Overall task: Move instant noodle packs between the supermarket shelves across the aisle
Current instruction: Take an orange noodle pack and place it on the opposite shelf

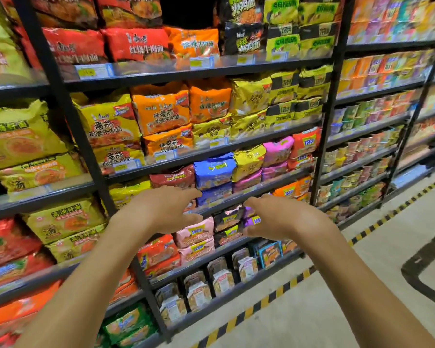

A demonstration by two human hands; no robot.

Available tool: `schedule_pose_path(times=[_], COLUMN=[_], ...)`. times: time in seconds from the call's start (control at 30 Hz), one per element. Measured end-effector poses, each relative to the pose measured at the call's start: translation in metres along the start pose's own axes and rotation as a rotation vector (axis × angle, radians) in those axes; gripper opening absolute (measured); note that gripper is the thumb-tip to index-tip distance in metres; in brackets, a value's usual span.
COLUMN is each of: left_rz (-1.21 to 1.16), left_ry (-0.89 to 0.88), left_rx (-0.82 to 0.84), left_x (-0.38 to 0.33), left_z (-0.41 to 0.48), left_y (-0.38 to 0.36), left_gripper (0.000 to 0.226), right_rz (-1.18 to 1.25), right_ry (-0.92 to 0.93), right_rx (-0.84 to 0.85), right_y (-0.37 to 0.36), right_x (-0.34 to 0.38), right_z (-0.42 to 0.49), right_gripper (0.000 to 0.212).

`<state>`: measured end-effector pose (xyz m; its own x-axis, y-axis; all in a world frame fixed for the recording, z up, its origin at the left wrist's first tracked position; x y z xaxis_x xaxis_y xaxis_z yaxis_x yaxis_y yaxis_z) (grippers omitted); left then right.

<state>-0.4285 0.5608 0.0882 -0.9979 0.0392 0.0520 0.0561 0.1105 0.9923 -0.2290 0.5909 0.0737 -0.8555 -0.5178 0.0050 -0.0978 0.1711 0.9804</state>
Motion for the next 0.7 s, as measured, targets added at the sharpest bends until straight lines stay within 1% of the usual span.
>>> schedule_pose_path(times=[0.2, 0.3, 0.4, 0.5, 0.57, 0.7], left_rz=[-0.101, -0.104, -0.088, -0.073, -0.057, -0.030], left_ry=[-0.036, -0.045, -0.025, 0.004, 0.046, 0.131], left_rx=[0.000, -0.049, -0.081, -0.050, -0.040, -0.048], left_x=[-0.018, -0.030, -0.035, -0.033, -0.028, -0.013], left_z=[0.095, 0.137, 0.168, 0.194, 0.209, 0.234], left_y=[0.003, 0.012, 0.016, 0.012, 0.011, 0.008], left_gripper=[0.064, 0.064, 0.066, 0.065, 0.063, 0.062], right_rz=[-0.117, -0.193, -0.182, -0.127, -0.102, -0.075], right_ry=[-0.037, -0.061, -0.053, -0.024, -0.017, 0.035], right_rx=[0.014, -0.039, -0.062, -0.010, 0.016, 0.000], right_y=[0.016, 0.030, 0.030, 0.020, 0.017, 0.025], right_x=[-0.065, -0.103, -0.129, -0.149, -0.163, -0.183], right_z=[0.042, 0.072, 0.101, 0.129, 0.151, 0.198], right_gripper=[0.059, 0.063, 0.066, 0.065, 0.066, 0.067])
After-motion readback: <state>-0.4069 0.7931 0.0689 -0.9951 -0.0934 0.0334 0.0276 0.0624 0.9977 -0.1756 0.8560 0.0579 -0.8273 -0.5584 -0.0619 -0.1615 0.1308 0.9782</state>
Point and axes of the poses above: each hand's wrist, its own z-axis towards the middle knuckle, its own y-axis out of the back of the hand, x = y × z, the point moved 4 cm from there along z, towards the middle knuckle, and after that the axes turned 8 degrees about -z, right-handed, at the moved point
